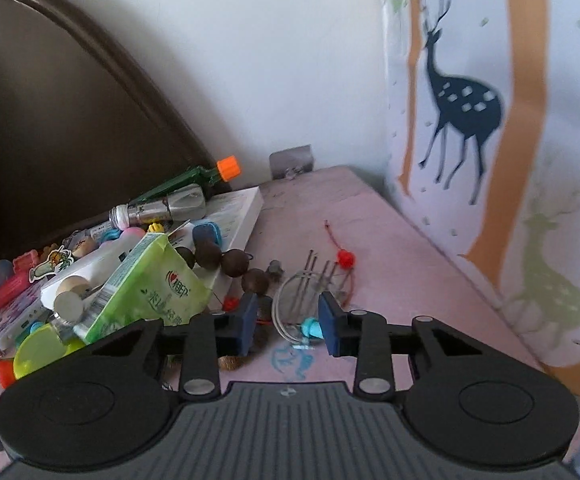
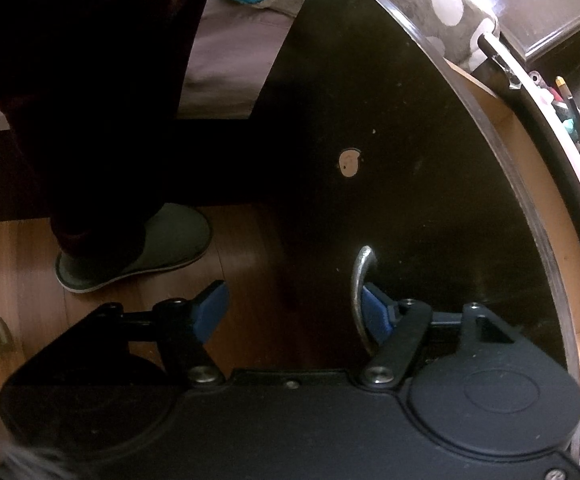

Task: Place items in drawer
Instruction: 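Move the left gripper to the wire ring with pins and grasp it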

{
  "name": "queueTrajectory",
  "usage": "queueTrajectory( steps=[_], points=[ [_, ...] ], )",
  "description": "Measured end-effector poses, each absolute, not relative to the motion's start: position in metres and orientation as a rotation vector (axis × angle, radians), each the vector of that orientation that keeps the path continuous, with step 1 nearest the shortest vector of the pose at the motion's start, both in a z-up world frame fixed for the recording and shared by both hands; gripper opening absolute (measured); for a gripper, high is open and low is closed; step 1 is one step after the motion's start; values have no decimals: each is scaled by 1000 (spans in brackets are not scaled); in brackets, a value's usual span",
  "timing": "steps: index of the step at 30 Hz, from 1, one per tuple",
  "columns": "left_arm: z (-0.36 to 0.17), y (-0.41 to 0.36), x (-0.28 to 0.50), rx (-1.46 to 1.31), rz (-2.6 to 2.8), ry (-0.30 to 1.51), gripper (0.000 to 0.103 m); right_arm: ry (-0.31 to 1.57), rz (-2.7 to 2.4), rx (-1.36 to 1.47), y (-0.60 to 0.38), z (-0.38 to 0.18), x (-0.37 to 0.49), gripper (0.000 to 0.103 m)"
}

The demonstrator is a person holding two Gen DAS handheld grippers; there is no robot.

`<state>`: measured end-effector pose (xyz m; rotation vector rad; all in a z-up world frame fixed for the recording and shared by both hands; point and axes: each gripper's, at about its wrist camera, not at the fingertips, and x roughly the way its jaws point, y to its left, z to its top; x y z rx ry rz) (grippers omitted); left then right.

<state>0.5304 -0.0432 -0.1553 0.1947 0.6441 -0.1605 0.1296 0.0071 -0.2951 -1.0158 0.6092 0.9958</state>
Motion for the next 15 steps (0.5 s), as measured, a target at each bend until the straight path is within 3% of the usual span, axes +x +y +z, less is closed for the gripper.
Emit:
queueTrajectory(
  steps=[6, 8, 15],
  points=[
    [-162, -49, 544, 231, -131, 690, 15, 603, 999, -1019, 8, -295, 129, 72],
    [-162, -50, 546, 243, -130, 695, 3, 601, 1000, -1021, 8, -295, 128, 72],
    [-132, -51, 516, 218, -160, 598, 0, 599, 1001, -1022, 7, -295, 129, 72]
  ],
)
